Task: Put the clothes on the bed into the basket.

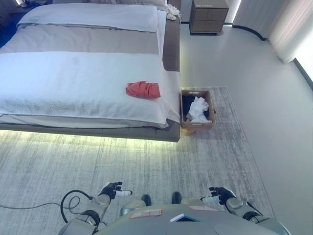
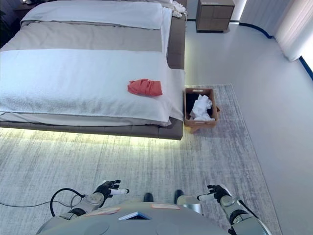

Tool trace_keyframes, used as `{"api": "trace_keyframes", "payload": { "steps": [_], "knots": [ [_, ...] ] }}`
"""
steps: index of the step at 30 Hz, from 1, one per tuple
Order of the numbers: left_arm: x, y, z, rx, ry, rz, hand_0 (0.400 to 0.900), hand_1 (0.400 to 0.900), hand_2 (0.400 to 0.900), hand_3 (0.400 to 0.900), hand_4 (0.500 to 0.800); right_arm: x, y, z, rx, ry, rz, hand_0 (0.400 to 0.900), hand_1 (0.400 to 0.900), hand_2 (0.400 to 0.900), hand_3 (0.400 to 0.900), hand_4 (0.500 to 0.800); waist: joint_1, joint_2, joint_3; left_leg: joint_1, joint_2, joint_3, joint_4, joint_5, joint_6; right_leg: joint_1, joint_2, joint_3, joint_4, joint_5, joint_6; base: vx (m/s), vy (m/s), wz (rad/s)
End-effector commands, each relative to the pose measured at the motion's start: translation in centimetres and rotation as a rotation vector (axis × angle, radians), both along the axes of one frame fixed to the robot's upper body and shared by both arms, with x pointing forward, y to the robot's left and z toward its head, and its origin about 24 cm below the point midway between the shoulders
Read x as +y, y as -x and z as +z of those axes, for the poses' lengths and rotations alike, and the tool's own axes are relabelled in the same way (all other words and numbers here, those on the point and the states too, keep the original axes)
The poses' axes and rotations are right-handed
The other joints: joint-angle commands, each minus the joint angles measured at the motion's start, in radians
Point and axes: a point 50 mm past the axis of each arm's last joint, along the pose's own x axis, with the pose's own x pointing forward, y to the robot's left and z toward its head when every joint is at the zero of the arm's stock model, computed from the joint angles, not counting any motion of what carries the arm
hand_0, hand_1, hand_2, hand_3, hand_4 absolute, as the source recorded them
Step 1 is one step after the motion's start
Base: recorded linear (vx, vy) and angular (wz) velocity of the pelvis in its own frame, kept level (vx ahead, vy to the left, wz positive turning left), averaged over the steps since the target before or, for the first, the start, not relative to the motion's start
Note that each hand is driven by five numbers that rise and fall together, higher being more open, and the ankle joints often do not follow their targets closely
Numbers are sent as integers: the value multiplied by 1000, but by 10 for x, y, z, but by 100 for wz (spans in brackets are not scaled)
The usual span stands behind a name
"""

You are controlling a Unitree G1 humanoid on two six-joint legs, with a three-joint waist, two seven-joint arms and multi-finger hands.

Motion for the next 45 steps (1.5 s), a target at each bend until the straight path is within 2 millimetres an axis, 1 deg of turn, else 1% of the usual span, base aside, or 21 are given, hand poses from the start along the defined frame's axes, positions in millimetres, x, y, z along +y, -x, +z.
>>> {"api": "trace_keyframes", "payload": {
  "steps": [1,12,18,24,25,27,28,29,30,31,32,33,34,35,36,37,39,42,43,44,45],
  "knots": [
    [6,-20,5,-51,-21,-3,900,900,900,900,800,-14,-7,5,-4,50,26,900,900,900,900,800,-2,-32,-17,-27,-27,-27,6,-57,-13,31,-22,27,4,-48,48,0,0,0],
    [9,-18,5,-42,-40,-15,900,900,900,900,800,-13,-7,5,-4,48,32,900,900,900,900,800,0,-35,-18,-23,-22,-31,6,-57,-18,33,-18,23,4,-52,45,1,-3,1],
    [11,-23,7,-72,-57,1,900,900,900,900,800,-13,-7,4,-11,52,23,900,900,900,900,800,5,-34,-11,-25,-16,-36,6,-51,-24,31,-11,22,4,-57,39,-1,-39,2],
    [13,-32,11,-109,-68,28,900,900,900,900,800,-14,-10,6,-32,61,6,900,900,900,900,800,8,-44,21,-39,12,-54,6,-23,-41,17,15,16,7,-62,18,-34,-113,6],
    [13,-32,11,-109,-68,28,900,900,900,900,800,-14,-10,6,-32,61,6,900,900,900,900,800,8,-44,21,-40,12,-55,6,-23,-41,17,15,16,7,-62,18,-39,-141,9],
    [11,-33,11,-115,-64,34,900,900,900,900,800,-18,-6,6,-24,73,-2,900,900,900,900,800,8,-51,31,-42,27,-62,17,-18,-49,19,29,11,13,-72,6,0,-144,8],
    [11,-33,11,-115,-64,34,900,900,900,900,800,-18,-6,6,-24,73,-2,900,900,900,900,800,8,-51,31,-43,27,-62,18,-18,-49,19,29,11,13,-72,6,-42,-201,12],
    [12,-37,12,-133,-68,39,900,900,900,900,800,-20,-6,7,-29,81,-14,900,900,900,900,800,9,-62,54,-92,29,-67,126,-38,-60,14,33,10,30,-80,-5,-46,-109,8],
    [12,-37,12,-133,-68,39,900,900,900,900,800,-20,-6,7,-29,81,-14,900,900,900,900,800,8,-62,52,-97,28,-68,132,-41,-60,12,33,9,31,-80,-5,-78,-169,11],
    [12,-39,13,-141,-67,50,900,900,900,900,800,-21,-6,7,-34,85,-20,900,900,900,900,800,10,-69,69,-141,22,-72,222,-57,-66,12,32,8,40,-84,-12,-70,-137,2],
    [12,-43,14,-160,-69,64,900,900,900,900,800,-24,-7,8,-42,94,-28,900,900,900,900,800,19,-77,99,-207,1,-80,357,-59,-71,18,31,8,47,-84,-21,-71,-136,2],
    [12,-43,14,-160,-69,64,900,900,900,900,800,-24,-7,8,-43,94,-28,900,900,900,900,800,18,-76,98,-212,2,-82,364,-62,-71,16,32,7,48,-84,-21,-23,-149,-8],
    [11,-44,14,-169,-65,83,900,900,900,900,800,-26,-6,9,-41,101,-30,900,900,900,900,800,29,-80,121,-270,-12,-91,493,-34,-67,35,35,8,43,-80,-31,32,-100,-10],
    [11,-44,14,-170,-62,88,900,900,900,900,800,-27,-5,9,-39,104,-30,900,900,900,900,800,31,-80,127,-292,-17,-97,530,-18,-68,45,37,4,34,-77,-34,50,-118,-14],
    [10,-43,14,-168,-59,99,900,900,900,900,800,-29,-6,10,-40,113,-30,900,900,900,900,800,32,-75,132,-314,-26,-106,524,0,-64,54,42,2,17,-75,-35,34,-45,-5],
    [10,-43,14,-168,-59,99,900,900,900,900,800,-29,-6,10,-40,113,-30,900,900,900,900,800,31,-75,132,-313,-26,-106,524,0,-64,55,41,1,16,-74,-35,44,-32,3],
    [10,-41,13,-163,-56,109,900,900,900,900,800,-33,-6,11,-40,124,-45,900,900,900,900,800,27,-64,134,-371,-41,-92,434,-6,-58,53,44,5,4,-81,-29,96,-13,3],
    [11,-37,12,-150,-63,111,900,900,900,900,800,-34,-5,12,-35,129,-45,900,900,900,900,800,30,-44,123,-350,-12,-89,194,74,-63,54,63,10,4,-91,-25,163,26,-3],
    [11,-37,12,-150,-62,111,900,900,900,900,800,-34,-5,12,-35,130,-45,900,900,900,900,800,30,-45,124,-345,-13,-88,186,79,-63,55,62,10,4,-92,-25,200,76,-7],
    [11,-35,11,-143,-64,119,900,900,900,900,800,-34,-9,12,-48,131,-39,900,900,900,900,800,35,-25,118,-361,1,-74,56,121,-73,58,73,14,4,-109,-21,212,86,-14],
    [11,-33,10,-140,-64,123,900,900,900,900,800,-33,-12,13,-55,129,-34,900,900,900,900,800,37,-14,118,-374,6,-61,8,140,-83,60,80,20,4,-118,-20,282,123,-25]
  ]
}}
